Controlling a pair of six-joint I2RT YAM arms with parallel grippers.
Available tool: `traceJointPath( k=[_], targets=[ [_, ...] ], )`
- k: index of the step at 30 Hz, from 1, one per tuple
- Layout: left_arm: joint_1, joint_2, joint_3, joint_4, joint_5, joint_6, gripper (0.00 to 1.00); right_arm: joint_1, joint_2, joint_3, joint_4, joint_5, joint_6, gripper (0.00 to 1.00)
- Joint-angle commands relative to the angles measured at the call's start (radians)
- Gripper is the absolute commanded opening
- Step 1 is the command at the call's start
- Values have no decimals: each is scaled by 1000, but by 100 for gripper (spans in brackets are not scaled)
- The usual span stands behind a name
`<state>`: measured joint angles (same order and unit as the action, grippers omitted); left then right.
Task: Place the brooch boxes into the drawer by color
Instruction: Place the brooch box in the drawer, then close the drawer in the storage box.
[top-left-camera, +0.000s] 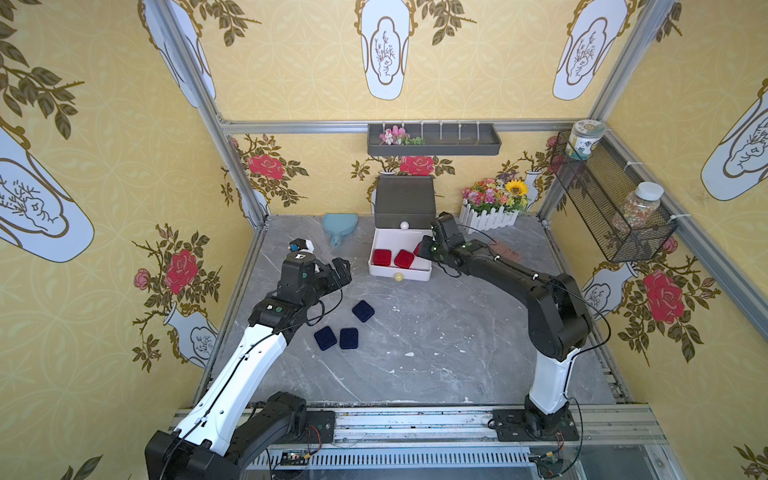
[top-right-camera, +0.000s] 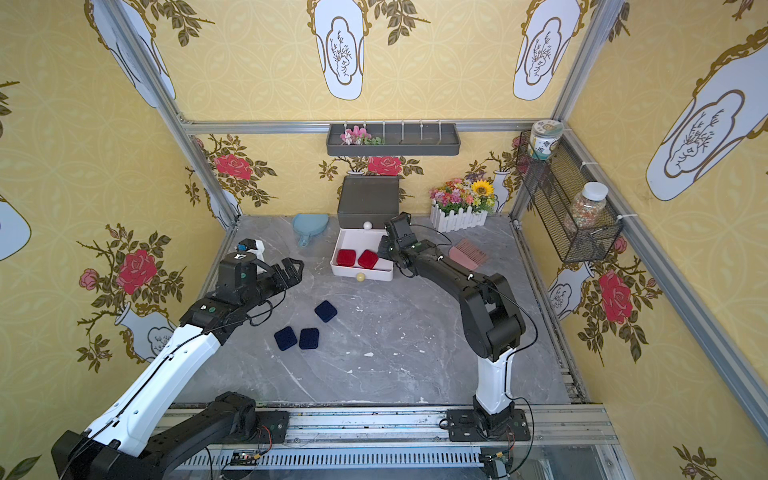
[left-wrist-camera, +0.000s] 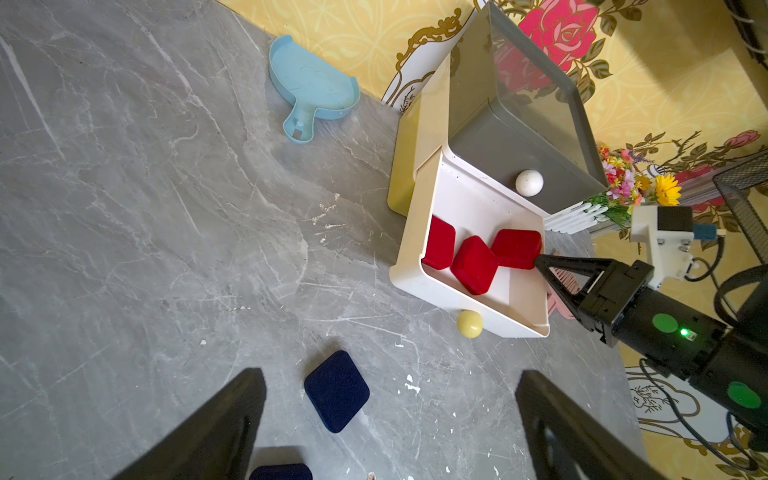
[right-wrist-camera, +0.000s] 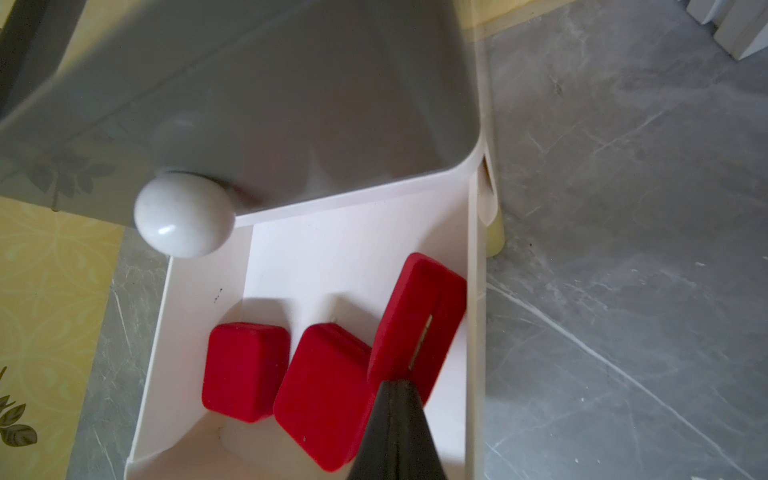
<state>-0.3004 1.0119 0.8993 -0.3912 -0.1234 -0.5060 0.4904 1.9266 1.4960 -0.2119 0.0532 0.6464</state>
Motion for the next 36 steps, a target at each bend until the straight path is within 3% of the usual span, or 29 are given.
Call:
traceJointPath(
  k=[1, 11, 17, 20, 25, 29, 33, 36],
  targets=[
    [1, 1, -7, 15, 7, 4, 100, 0, 37, 40, 9, 2, -21, 0],
    [3, 7, -7, 11, -6, 15, 100, 10, 138, 195, 16, -35, -39, 2],
    [4, 7, -5, 9, -11, 17, 100, 30, 55, 125, 33, -15, -62, 7],
    [4, 6, -4, 14, -8, 17, 100, 53, -17, 65, 42, 3, -91, 15],
    [5, 7, -7, 14, -4, 15, 100, 109, -141, -37, 54, 9, -144, 45],
    [7, -2, -13, 19, -6, 17, 100, 138, -243, -167, 132, -81, -125, 65],
    [17, -16, -24, 26, -4, 16, 100, 151, -312, -322, 239, -172, -25, 67],
    [31, -28, -34, 36, 16, 14, 100, 165, -325, -393, 262, -170, 39, 66]
  ],
)
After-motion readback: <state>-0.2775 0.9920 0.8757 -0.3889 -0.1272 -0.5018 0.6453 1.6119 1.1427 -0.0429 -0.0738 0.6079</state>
